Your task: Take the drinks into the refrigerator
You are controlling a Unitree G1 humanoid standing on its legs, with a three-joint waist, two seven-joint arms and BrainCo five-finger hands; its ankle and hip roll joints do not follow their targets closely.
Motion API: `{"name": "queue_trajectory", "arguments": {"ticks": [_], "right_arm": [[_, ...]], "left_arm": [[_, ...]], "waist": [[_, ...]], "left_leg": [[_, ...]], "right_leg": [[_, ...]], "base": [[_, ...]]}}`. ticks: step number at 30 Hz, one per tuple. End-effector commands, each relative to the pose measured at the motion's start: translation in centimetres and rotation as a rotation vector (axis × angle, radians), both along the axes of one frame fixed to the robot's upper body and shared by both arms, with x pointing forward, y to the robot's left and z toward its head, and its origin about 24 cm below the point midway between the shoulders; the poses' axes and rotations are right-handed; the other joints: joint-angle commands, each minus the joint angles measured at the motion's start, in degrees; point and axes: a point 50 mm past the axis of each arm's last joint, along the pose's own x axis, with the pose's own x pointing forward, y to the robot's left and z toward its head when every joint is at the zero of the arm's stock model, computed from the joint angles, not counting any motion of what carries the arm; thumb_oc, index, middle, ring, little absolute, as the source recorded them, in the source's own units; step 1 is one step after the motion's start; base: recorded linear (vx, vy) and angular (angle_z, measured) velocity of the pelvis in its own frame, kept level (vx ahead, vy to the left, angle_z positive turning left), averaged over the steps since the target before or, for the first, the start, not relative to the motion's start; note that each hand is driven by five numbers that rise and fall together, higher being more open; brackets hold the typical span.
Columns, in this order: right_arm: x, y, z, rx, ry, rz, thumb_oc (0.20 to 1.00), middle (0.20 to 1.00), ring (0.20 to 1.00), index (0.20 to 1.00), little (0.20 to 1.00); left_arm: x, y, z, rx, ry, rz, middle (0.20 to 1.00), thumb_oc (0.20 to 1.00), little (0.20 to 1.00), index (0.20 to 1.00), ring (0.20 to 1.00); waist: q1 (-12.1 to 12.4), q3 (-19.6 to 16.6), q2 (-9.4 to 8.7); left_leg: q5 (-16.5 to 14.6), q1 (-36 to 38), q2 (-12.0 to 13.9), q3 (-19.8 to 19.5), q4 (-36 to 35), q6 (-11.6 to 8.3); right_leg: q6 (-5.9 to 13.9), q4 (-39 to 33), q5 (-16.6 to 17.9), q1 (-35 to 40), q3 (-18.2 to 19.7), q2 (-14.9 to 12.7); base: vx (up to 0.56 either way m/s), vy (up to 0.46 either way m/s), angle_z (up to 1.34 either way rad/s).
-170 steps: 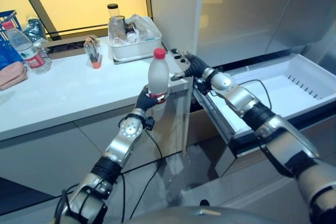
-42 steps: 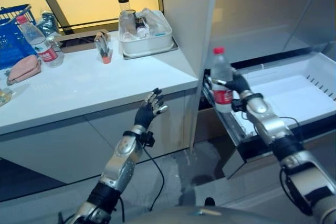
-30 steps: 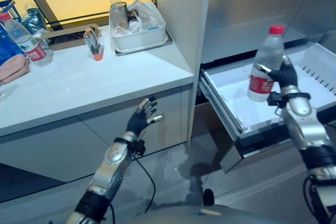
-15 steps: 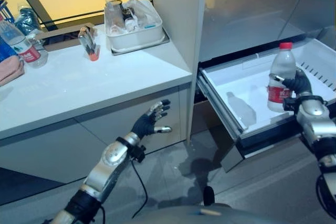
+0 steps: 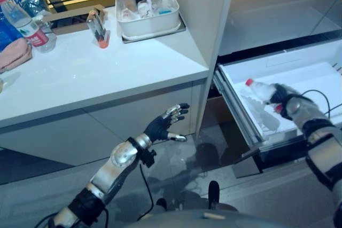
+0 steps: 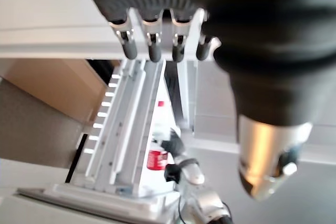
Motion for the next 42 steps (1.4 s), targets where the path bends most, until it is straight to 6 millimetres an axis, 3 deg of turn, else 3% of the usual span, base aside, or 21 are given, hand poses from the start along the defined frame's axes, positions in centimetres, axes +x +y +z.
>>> {"name": "queue_trajectory", "arguments": {"ticks": [1, 6, 9, 10, 11, 12, 13, 17, 20, 22, 23, 24, 26, 28, 30, 32, 36, 37, 40, 41, 42], "right_arm": [[2.5, 1.1, 3.6, -0.226, -0.020, 0.091, 0.200, 0.200, 0.200, 0.200, 0.200], [2.1, 4.7, -0.4, -0.344, 0.142, 0.255, 0.200, 0.200, 0.200, 0.200, 0.200], [2.1, 8.2, -2.3, -0.286, 0.138, 0.326, 0.200, 0.200, 0.200, 0.200, 0.200], [1.7, 10.5, -3.9, -0.243, 0.154, 0.374, 0.200, 0.200, 0.200, 0.200, 0.200], [1.7, 10.6, -3.9, -0.243, 0.154, 0.375, 0.200, 0.200, 0.200, 0.200, 0.200], [1.5, 11.6, -4.5, -0.210, 0.159, 0.382, 0.448, 0.448, 0.448, 0.448, 0.448], [1.2, 13.4, -5.3, -0.154, 0.171, 0.393, 1.000, 1.000, 1.000, 1.000, 1.000], [1.2, 15.0, -5.6, -0.024, 0.135, 0.363, 1.000, 1.000, 1.000, 1.000, 1.000], [1.8, 15.0, -4.5, 0.202, 0.007, 0.263, 1.000, 1.000, 1.000, 1.000, 1.000], [2.5, 14.3, -2.8, 0.341, -0.109, 0.208, 1.000, 1.000, 1.000, 1.000, 1.000], [3.1, 11.5, -0.3, 0.473, -0.249, 0.120, 1.000, 1.000, 1.000, 1.000, 1.000], [3.0, 11.1, 0.5, 0.520, -0.299, 0.123, 1.000, 1.000, 1.000, 1.000, 1.000], [2.5, 8.2, 2.4, 0.620, -0.455, 0.055, 1.000, 1.000, 1.000, 1.000, 1.000], [1.4, 6.4, 2.7, 0.690, -0.531, 0.008, 1.000, 1.000, 1.000, 1.000, 1.000], [0.5, 5.0, 4.7, 0.754, -0.661, 0.012, 1.000, 1.000, 1.000, 1.000, 1.000], [-1.2, 2.8, 7.6, 0.803, -0.845, 0.004, 1.000, 1.000, 1.000, 1.000, 1.000], [-3.7, 0.5, 9.9, 0.839, -1.012, 0.001, 1.000, 1.000, 1.000, 1.000, 1.000], [-6.5, -1.8, 11.4, 0.852, -1.150, -0.017, 1.000, 1.000, 1.000, 1.000, 1.000], [-8.3, -3.3, 11.6, 0.851, -1.215, -0.058, 1.000, 1.000, 1.000, 1.000, 1.000], [-10.0, -5.6, 11.0, 0.840, -1.269, -0.167, 1.000, 1.000, 1.000, 1.000, 1.000], [-10.1, -5.7, 11.0, 0.840, -1.270, -0.169, 1.000, 1.000, 1.000, 1.000, 1.000]], "left_arm": [[0.2, -1.3, 4.0, -0.060, -0.200, -0.066, 1.000, 1.000, 1.000, 1.000, 1.000], [0.6, -1.5, 4.5, -0.071, -0.232, -0.038, 1.000, 1.000, 1.000, 1.000, 1.000], [0.8, -1.4, 4.8, -0.085, -0.250, 0.000, 1.000, 1.000, 1.000, 1.000, 1.000], [1.0, -1.4, 5.0, -0.097, -0.257, 0.018, 1.000, 1.000, 1.000, 1.000, 1.000], [0.9, -1.4, 4.9, -0.096, -0.257, 0.019, 1.000, 1.000, 1.000, 1.000, 1.000], [1.0, -1.4, 5.0, -0.097, -0.259, 0.027, 1.000, 1.000, 1.000, 1.000, 1.000], [1.1, -1.4, 5.1, -0.109, -0.264, 0.047, 1.000, 1.000, 1.000, 1.000, 1.000], [1.1, -1.2, 5.2, -0.115, -0.266, 0.072, 1.000, 1.000, 1.000, 1.000, 1.000], [1.2, -0.8, 5.1, -0.110, -0.271, 0.099, 1.000, 1.000, 1.000, 1.000, 1.000], [1.2, -0.4, 5.1, -0.084, -0.287, 0.116, 1.000, 1.000, 1.000, 1.000, 1.000], [1.2, -0.1, 5.0, -0.057, -0.299, 0.122, 1.000, 1.000, 1.000, 1.000, 1.000], [1.2, 0.1, 5.0, -0.046, -0.303, 0.123, 1.000, 1.000, 1.000, 1.000, 1.000], [1.1, 0.5, 4.6, -0.032, -0.293, 0.132, 1.000, 1.000, 1.000, 1.000, 1.000], [1.0, 0.7, 4.0, -0.024, -0.267, 0.128, 1.000, 1.000, 1.000, 1.000, 1.000], [1.1, 1.1, 3.7, -0.009, -0.257, 0.131, 1.000, 1.000, 1.000, 1.000, 1.000], [1.1, 1.5, 3.3, 0.010, -0.246, 0.137, 1.000, 1.000, 1.000, 1.000, 1.000], [1.0, 1.9, 2.9, 0.030, -0.226, 0.139, 1.000, 1.000, 1.000, 1.000, 1.000], [0.9, 2.4, 2.5, 0.038, -0.207, 0.149, 1.000, 1.000, 1.000, 1.000, 1.000], [0.8, 2.6, 2.4, 0.044, -0.204, 0.153, 1.000, 1.000, 1.000, 1.000, 1.000], [0.9, 2.9, 2.3, 0.042, -0.202, 0.162, 1.000, 1.000, 1.000, 1.000, 1.000], [0.9, 2.8, 2.3, 0.042, -0.201, 0.159, 1.000, 1.000, 1.000, 1.000, 1.000]], "waist": [[0.1, 2.8, -2.47], [0.8, 4.5, -1.85], [1.0, 5.3, -1.32], [1.1, 5.7, -1.01], [1.0, 5.7, -1.05], [1.1, 5.9, -0.93], [1.3, 6.0, -0.57], [1.3, 6.2, -0.40], [0.8, 6.2, -0.48], [0.3, 6.1, -0.71], [-0.3, 6.2, -0.97], [-0.7, 6.2, -1.27], [-1.8, 6.0, -1.84], [-2.3, 5.6, -2.06], [-3.3, 5.1, -2.44], [-4.5, 4.5, -2.71], [-5.4, 3.6, -3.12], [-7.1, 2.9, -3.56], [-7.8, 2.3, -3.77], [-8.7, 1.7, -4.02], [-8.4, 1.7, -3.97]], "left_leg": [[1.8, -5.4, -3.5, -0.8, 0.7, 4.26], [2.5, -7.2, -3.8, -1.4, 0.8, 4.34], [2.9, -7.6, -3.8, -1.6, 0.6, 4.31], [3.1, -7.8, -3.8, -1.8, 0.5, 4.33], [3.1, -7.8, -3.8, -1.8, 0.5, 4.33], [3.0, -7.9, -3.9, -1.8, 0.5, 4.35], [2.9, -7.8, -3.9, -1.9, 0.5, 4.36], [2.9, -7.5, -3.9, -2.1, 0.5, 4.31], [2.8, -7.2, -3.9, -2.0, 0.4, 4.29], [2.6, -6.9, -3.8, -1.8, 0.3, 4.27], [2.5, -6.6, -3.8, -1.7, 0.3, 4.26], [2.5, -6.6, -3.7, -1.6, 0.3, 4.27], [2.2, -6.2, -3.7, -1.3, 0.2, 4.33], [1.9, -5.7, -3.7, -1.1, 0.2, 4.40], [1.6, -5.3, -3.6, -0.8, 0.2, 4.43], [1.3, -4.7, -3.4, -0.4, 0.2, 4.44], [0.8, -3.9, -3.2, 0.1, 0.1, 4.45], [1.1, -3.7, -3.3, 0.8, 0.2, 4.49], [0.7, -3.1, -3.2, 1.5, 0.2, 4.47], [0.4, -2.7, -3.0, 2.2, 0.2, 4.42], [0.4, -2.6, -2.9, 2.3, 0.1, 4.42]], "right_leg": [[3.68, 6.6, -7.1, 0.9, 2.2, -1.8], [3.56, 7.3, -7.0, -0.8, 1.8, -2.0], [3.44, 7.4, -6.9, -1.1, 1.6, -2.1], [3.40, 7.4, -7.0, -1.4, 1.5, -2.2], [3.40, 7.4, -7.0, -1.4, 1.5, -2.2], [3.40, 7.4, -7.0, -1.4, 1.4, -2.3], [3.31, 7.4, -7.2, -1.3, 1.4, -2.4], [3.30, 7.3, -7.3, -0.9, 1.2, -2.7], [3.37, 7.4, -7.3, -0.7, 1.3, -2.8], [3.45, 7.5, -7.4, -0.8, 1.4, -2.8], [3.51, 7.5, -7.4, -0.6, 1.5, -2.7], [3.55, 7.5, -7.4, -0.7, 1.7, -2.7], [3.65, 7.4, -7.5, -0.5, 1.9, -2.7], [3.73, 7.3, -7.6, -0.2, 2.1, -2.7], [3.79, 7.1, -7.6, 0.0, 2.3, -2.6], [3.85, 6.8, -7.8, 0.4, 2.6, -2.5], [3.95, 6.4, -7.9, 0.9, 2.9, -2.2], [3.92, 6.2, -7.3, 0.8, 3.6, -2.0], [3.95, 5.9, -7.3, 0.9, 4.2, -1.8], [4.03, 5.7, -7.3, 1.0, 4.9, -1.5], [4.03, 5.6, -7.2, 1.1, 5.0, -1.4]], "base": [[-0.08, 0.005, 0.21], [-0.06, 0.001, 0.13], [-0.03, 0.009, -0.03], [-0.04, 0.014, -0.01], [0.00, 0.000, 0.00], [0.00, 0.000, 0.00], [0.00, 0.000, 0.00], [0.00, 0.000, 0.00], [0.00, 0.000, 0.00], [0.00, 0.006, 0.02], [0.00, 0.000, 0.00], [-0.01, 0.001, 0.04], [0.00, -0.002, 0.02], [0.03, -0.007, -0.04], [0.01, -0.004, 0.02], [0.04, -0.001, -0.03], [0.02, -0.014, -0.12], [0.05, -0.001, -0.07], [0.02, -0.006, -0.14], [0.02, -0.009, -0.29], [0.05, -0.006, -0.27]]}}
